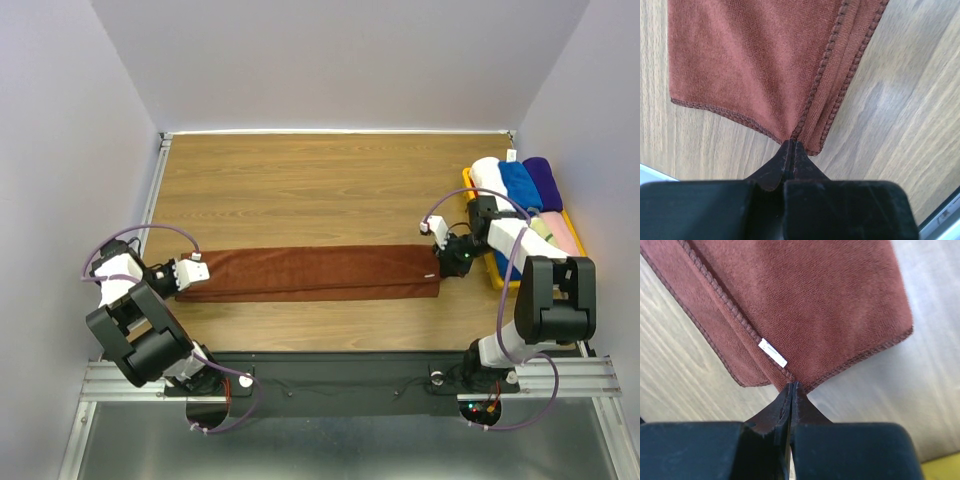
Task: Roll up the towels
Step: Fold the towel
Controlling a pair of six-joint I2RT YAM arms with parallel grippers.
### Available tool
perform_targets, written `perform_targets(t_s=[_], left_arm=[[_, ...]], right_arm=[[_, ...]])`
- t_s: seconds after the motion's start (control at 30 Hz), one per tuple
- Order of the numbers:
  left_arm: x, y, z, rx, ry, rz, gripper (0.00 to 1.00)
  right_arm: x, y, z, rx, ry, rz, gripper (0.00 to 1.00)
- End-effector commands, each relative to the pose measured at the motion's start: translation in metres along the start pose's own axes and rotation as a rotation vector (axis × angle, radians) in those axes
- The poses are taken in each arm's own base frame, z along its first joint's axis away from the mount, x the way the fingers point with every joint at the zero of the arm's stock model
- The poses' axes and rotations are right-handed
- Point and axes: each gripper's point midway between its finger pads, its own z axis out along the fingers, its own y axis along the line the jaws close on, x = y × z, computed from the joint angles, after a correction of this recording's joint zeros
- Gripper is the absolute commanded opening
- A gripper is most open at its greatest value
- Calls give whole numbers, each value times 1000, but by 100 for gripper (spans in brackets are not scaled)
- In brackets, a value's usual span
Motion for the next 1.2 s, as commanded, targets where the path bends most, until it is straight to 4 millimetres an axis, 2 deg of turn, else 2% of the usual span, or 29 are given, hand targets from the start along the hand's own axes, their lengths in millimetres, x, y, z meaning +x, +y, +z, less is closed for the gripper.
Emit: perform_targets(t_s=[0.0,0.27,0.37,0.47,0.63,0.73,0.93,1.0,1.17], left_arm=[[4,3,1,-4,11,63,0],[-6,13,-9,-24,-27,48,0],[-15,23,-18,-39,-56,46,0],[-24,33,-32,-40,-81,38,0],[-25,36,-45,-51,-71,60,0],[-20,34,-45,-49,-55,57,0],[-8,25,-29,-33,-38,52,0],[-3,23,-22,-36,-32,51,0],[5,19,-14,-22,-8,28,0]], right_arm=[[7,2,1,-11,10,-10,1],[-15,-7,-16,24,-37,-13,1],[-25,-10,-26,40,-55,-23,0],[-32,-4,-37,36,-72,-24,1],[-31,0,-50,70,-58,-47,0],[-24,5,-48,64,-40,-60,1],[-4,25,-27,-29,-15,-37,1],[3,26,-19,-52,1,-21,1],[4,20,-8,-71,2,10,1]])
